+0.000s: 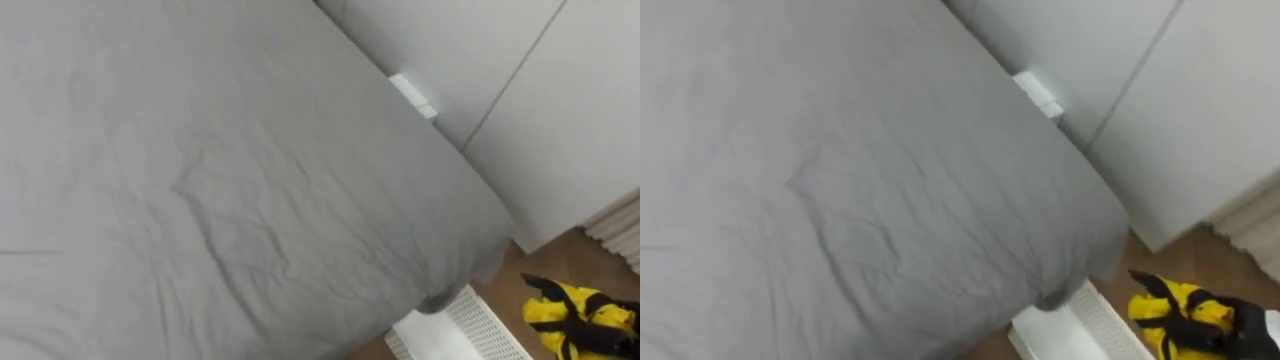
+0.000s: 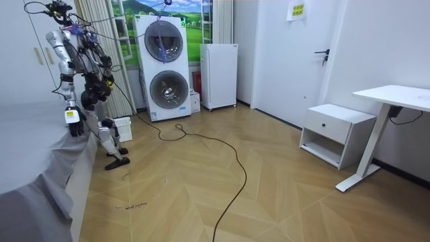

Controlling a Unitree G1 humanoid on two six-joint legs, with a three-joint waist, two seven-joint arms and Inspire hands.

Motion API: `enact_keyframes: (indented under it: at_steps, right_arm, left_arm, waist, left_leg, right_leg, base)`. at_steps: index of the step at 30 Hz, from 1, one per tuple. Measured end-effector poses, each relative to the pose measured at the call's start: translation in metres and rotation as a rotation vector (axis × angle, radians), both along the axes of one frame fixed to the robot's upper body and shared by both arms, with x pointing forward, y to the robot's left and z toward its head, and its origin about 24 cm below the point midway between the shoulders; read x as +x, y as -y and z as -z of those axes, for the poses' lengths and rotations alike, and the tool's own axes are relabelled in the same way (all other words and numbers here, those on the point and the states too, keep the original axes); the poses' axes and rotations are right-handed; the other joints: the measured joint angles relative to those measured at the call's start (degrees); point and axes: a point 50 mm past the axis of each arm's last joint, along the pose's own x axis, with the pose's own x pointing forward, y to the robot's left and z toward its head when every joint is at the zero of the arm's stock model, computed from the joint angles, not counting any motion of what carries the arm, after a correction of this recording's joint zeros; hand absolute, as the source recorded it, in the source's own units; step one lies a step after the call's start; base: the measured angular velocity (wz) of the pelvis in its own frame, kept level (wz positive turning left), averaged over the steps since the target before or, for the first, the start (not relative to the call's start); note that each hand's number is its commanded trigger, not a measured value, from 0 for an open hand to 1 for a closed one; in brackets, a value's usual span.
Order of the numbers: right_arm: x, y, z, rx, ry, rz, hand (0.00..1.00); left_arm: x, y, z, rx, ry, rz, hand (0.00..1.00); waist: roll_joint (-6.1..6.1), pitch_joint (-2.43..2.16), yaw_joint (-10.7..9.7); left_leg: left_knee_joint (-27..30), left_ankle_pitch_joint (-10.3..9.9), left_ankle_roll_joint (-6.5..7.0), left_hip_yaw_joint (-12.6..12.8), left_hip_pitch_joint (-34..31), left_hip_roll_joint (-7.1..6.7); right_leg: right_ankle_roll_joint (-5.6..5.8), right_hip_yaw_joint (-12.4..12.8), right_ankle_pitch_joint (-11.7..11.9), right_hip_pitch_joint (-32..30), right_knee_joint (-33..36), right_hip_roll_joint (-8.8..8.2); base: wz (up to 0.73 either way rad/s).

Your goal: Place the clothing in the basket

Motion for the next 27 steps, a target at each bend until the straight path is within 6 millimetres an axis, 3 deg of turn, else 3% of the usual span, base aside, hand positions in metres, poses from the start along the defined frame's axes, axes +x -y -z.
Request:
enact_keyframes:
  at_steps: [2,6,10,16,17,18,19,21,27]
  right_arm:
    - [0.009,0.007,-0.002,-0.021,-0.004,0.016,1.00]
    - [0.023,0.003,0.003,0.031,0.024,0.047,1.00]
    - [0.032,0.007,0.002,0.023,0.039,0.107,1.00]
    - [0.031,0.011,0.005,-0.008,0.017,0.144,1.00]
    - [0.030,0.012,0.006,-0.009,0.004,0.146,0.95]
    - [0.030,0.012,0.006,-0.011,0.001,0.144,0.58]
    - [0.031,0.012,0.006,-0.014,0.000,0.139,0.00]
    - [0.031,0.013,0.006,-0.017,-0.008,0.132,0.00]
    - [0.025,0.021,0.005,-0.020,-0.025,0.151,0.00]
  left_arm:
    - [0.015,0.004,0.002,-0.010,0.016,0.041,0.00]
    - [0.030,0.008,0.003,-0.016,0.035,0.072,0.00]
    - [0.047,0.014,0.004,-0.037,0.063,0.091,0.00]
    - [0.064,0.020,0.005,-0.054,0.074,0.109,0.00]
    - [0.066,0.022,0.005,-0.060,0.078,0.108,0.00]
    - [0.067,0.023,0.005,-0.062,0.080,0.110,0.00]
    - [0.069,0.024,0.005,-0.061,0.079,0.118,0.00]
    - [0.073,0.025,0.005,-0.062,0.089,0.108,0.00]
    - [0.090,0.029,0.003,-0.062,0.124,0.147,0.00]
  waist:
    - [1.28,0.62,0.32]
    - [2.54,0.40,0.75]
    - [5.04,0.43,1.09]
    - [6.65,0.42,2.32]
    - [7.01,0.48,2.37]
    - [7.20,0.43,2.41]
    - [7.49,0.39,2.41]
    - [7.71,0.40,2.49]
    - [8.36,0.45,5.21]
  left_leg:
    - [1.86,-0.22,0.48,0.63,-4.20,-0.05]
    - [3.88,-0.22,0.82,1.39,-9.44,-0.20]
    - [5.94,-0.39,1.25,1.43,-14.46,-0.15]
    - [6.49,0.13,1.53,1.31,-18.00,-0.35]
    - [6.49,0.21,1.53,1.31,-18.33,-0.38]
    - [6.50,0.24,1.55,1.32,-18.63,-0.40]
    - [6.56,0.31,1.57,1.32,-19.26,-0.40]
    - [6.71,0.41,1.63,1.23,-20.17,-0.56]
    - [6.58,0.97,1.97,0.88,-21.40,-0.85]
  right_leg:
    - [0.28,1.05,0.43,-4.17,1.62,-0.03]
    - [0.40,2.35,0.52,-10.51,4.55,-0.05]
    - [0.52,3.48,0.67,-15.58,6.37,-0.03]
    - [0.27,3.43,0.88,-19.62,7.77,-0.45]
    - [0.24,3.23,0.90,-20.03,7.91,-0.55]
    - [0.24,3.23,0.89,-20.34,7.98,-0.57]
    - [0.20,3.22,0.92,-20.95,8.07,-0.61]
    - [0.11,2.95,0.85,-21.98,8.59,-0.86]
    - [0.11,2.19,0.86,-23.22,8.84,-1.45]
  base:
    - [-0.17]
    - [-0.12]
    - [0.00]
    - [-0.02]
    - [0.05]
    - [0.00]
    - [0.00]
    - [0.05]
    - [0.09]
